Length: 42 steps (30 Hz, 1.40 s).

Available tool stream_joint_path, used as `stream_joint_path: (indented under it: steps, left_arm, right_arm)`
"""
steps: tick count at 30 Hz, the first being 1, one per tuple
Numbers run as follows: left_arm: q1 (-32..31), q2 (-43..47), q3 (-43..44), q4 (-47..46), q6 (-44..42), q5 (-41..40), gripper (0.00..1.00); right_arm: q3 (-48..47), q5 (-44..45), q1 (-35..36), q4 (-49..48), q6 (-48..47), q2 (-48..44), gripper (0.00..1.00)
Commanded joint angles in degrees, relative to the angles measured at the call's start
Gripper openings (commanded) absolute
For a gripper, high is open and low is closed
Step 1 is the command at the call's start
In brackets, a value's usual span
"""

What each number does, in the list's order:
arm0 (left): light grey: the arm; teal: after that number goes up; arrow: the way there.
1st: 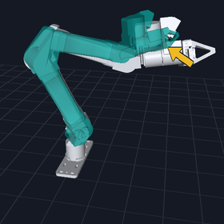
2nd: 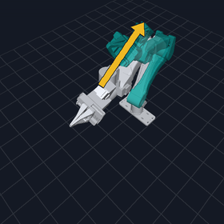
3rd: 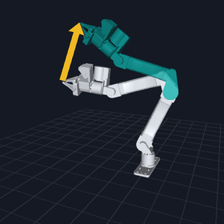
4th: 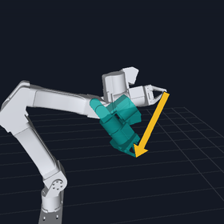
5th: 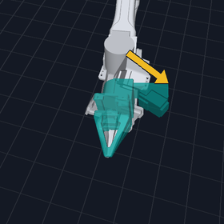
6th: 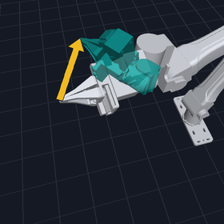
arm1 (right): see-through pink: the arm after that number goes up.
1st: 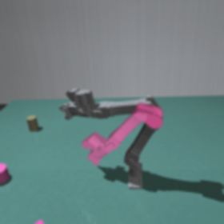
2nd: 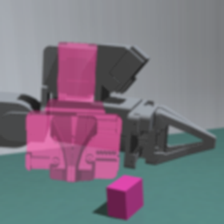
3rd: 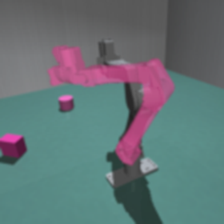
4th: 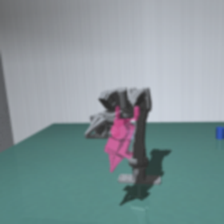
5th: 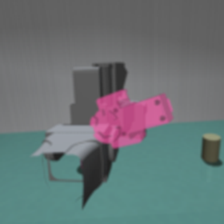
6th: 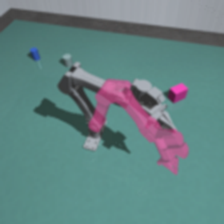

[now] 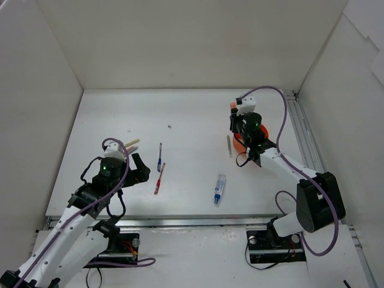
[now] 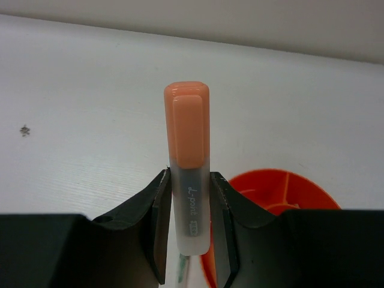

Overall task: Sort the stationery into containers
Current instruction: Place the pen in the storage box.

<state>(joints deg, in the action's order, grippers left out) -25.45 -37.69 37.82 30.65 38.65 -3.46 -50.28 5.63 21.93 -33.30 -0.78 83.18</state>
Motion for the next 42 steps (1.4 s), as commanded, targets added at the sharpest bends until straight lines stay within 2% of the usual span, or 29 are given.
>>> stream_joint_path:
  steps: [1, 8, 14, 21, 40, 42]
  left_arm:
    - [-0.30, -1.59, 3.22, -4.02, -1.83, 1.27, 1.00]
    - [-0.30, -2.82, 3.13, -5.60, -2.09, 2.15, 1.00]
    - [-0.30, -3.26, 3.13, -5.61, -1.92, 2.23, 1.00]
    - [-0.30, -2.56, 2.96, -4.73, -1.30, 1.27, 1.00]
    - [-0.30, -3.71, 2.52, -5.78, -1.30, 1.97, 1.00]
    - [-0.30, -3.62, 2.43, -5.78, -1.39, 1.97, 1.00]
  right_arm:
    - [2.55, 1.67, -3.11, -7.57, 4.99, -4.86, 0.00]
    - [6.95, -0.53, -5.23, -10.47, 3.86, -5.40, 0.00]
    - [7.04, -1.06, -5.50, -16.43, 1.40, -1.36, 0.00]
    - [6.16, -0.27, -5.67, -18.56, -0.45, 3.39, 0.00]
    - [12.05, 2.37, -5.76, -20.31, 0.25, 0.76, 0.00]
    - [12.31, 2.63, -5.59, -20.31, 0.51, 0.50, 0.04]
